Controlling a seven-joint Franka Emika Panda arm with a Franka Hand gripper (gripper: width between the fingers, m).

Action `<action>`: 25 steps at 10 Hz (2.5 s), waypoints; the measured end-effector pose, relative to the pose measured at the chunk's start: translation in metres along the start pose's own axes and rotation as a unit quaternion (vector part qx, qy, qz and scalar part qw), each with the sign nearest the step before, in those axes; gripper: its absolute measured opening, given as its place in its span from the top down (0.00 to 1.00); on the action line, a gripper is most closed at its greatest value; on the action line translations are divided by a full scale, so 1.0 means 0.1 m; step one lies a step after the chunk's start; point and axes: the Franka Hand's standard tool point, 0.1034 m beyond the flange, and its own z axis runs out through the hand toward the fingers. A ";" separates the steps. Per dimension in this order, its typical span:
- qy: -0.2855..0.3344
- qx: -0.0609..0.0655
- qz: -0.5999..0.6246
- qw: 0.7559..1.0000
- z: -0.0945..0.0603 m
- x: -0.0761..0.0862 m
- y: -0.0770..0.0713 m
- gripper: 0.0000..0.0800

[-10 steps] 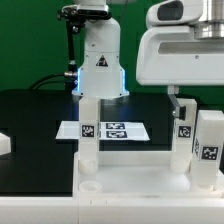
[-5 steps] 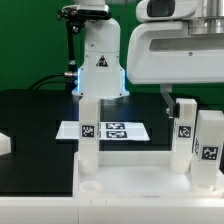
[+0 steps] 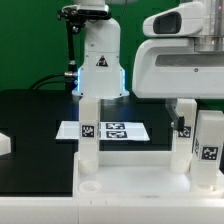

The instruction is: Assemble desk

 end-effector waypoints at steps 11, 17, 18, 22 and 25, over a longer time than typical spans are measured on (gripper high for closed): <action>0.030 0.014 0.540 0.841 0.02 -0.06 -0.02 0.64; 0.027 0.034 0.538 0.842 -0.01 -0.09 0.05 0.35; 0.031 0.033 0.483 0.875 -0.01 -0.06 0.05 0.35; 0.023 0.018 0.320 0.947 0.00 -0.12 0.00 0.19; 0.036 0.004 0.044 0.998 -0.04 -0.06 -0.04 0.19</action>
Offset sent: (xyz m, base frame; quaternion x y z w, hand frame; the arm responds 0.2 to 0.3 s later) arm 0.0000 0.0000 0.0000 0.0000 0.0000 0.1938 0.9810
